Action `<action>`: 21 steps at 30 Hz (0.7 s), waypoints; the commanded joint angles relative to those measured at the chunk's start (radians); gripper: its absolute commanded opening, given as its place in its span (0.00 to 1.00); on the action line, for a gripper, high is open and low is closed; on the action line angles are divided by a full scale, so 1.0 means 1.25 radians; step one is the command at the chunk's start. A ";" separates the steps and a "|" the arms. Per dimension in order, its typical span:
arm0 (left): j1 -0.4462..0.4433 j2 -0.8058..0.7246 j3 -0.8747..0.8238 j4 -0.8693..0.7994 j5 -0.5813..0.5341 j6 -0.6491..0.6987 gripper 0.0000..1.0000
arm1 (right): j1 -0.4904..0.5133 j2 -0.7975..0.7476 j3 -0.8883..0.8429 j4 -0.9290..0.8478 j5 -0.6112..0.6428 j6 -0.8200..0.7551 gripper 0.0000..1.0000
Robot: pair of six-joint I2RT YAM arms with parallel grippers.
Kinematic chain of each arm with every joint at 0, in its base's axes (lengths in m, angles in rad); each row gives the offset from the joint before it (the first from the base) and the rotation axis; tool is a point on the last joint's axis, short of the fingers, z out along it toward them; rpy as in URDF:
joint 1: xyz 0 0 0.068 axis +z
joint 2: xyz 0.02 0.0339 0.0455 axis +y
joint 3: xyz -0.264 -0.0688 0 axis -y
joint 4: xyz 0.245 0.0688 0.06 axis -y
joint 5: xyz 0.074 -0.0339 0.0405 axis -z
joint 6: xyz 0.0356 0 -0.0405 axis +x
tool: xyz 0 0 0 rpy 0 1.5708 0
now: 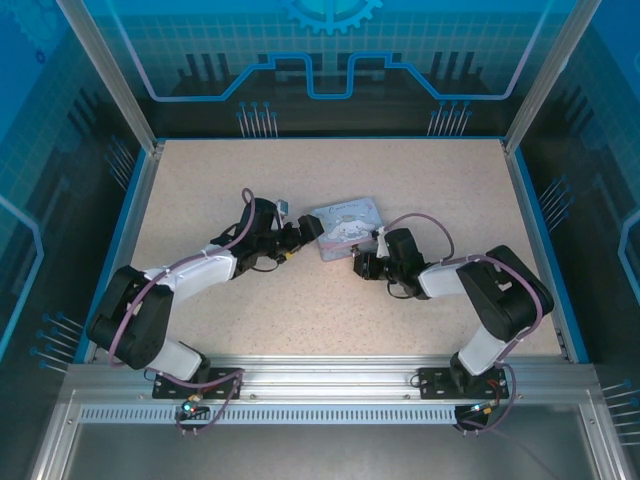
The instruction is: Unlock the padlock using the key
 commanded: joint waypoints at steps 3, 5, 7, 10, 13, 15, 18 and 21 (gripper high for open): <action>0.007 0.008 0.021 0.012 0.018 -0.011 0.99 | -0.005 0.015 0.000 -0.017 -0.016 -0.006 0.21; 0.008 0.008 0.021 0.011 0.017 -0.011 0.99 | -0.008 0.012 -0.002 -0.019 -0.019 -0.007 0.19; 0.008 0.008 0.022 0.011 0.017 -0.011 0.99 | -0.013 0.005 -0.006 -0.023 -0.019 -0.007 0.19; 0.008 0.008 0.022 0.011 0.016 -0.009 0.99 | -0.023 -0.009 -0.013 -0.026 -0.022 -0.008 0.13; 0.008 0.010 0.024 0.011 0.016 -0.010 0.99 | -0.030 -0.021 -0.016 -0.039 -0.025 -0.014 0.12; 0.008 0.010 0.025 0.011 0.017 -0.009 0.99 | -0.035 -0.027 -0.017 -0.046 -0.026 -0.017 0.14; 0.008 0.009 0.026 0.011 0.017 -0.009 0.99 | -0.038 -0.030 -0.019 -0.047 -0.028 -0.017 0.13; 0.008 0.010 0.026 0.011 0.017 -0.009 0.99 | -0.040 -0.030 -0.019 -0.046 -0.034 -0.016 0.13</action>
